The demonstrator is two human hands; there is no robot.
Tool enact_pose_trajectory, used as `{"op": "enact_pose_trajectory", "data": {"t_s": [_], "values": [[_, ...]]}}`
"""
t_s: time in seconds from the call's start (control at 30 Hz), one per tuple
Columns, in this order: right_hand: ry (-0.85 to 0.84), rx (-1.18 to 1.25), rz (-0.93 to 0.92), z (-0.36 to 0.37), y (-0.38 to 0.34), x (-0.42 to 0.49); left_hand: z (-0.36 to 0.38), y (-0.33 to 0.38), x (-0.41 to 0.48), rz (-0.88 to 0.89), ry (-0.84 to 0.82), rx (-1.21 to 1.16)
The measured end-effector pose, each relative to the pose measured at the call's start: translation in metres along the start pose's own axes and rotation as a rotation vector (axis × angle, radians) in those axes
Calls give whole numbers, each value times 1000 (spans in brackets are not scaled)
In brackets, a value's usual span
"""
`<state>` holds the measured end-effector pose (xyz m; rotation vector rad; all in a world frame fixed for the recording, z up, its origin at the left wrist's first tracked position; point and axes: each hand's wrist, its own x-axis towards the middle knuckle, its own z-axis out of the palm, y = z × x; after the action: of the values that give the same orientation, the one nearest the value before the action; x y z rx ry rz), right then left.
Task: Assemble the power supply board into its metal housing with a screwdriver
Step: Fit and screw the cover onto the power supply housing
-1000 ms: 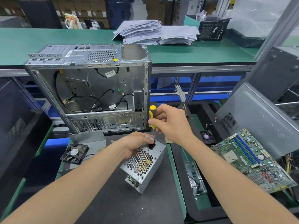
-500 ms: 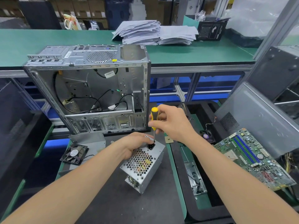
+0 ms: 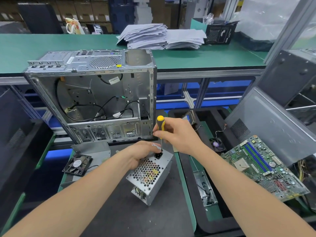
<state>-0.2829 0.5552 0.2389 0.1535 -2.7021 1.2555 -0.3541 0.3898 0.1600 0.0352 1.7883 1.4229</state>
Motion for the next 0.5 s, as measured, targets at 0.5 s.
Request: {"op": "enact_pose_trajectory", "data": {"t_s": [0.5], "values": [[392,31,57,-13,12,-7,-11,11,-5,-108,-50,190]]}}
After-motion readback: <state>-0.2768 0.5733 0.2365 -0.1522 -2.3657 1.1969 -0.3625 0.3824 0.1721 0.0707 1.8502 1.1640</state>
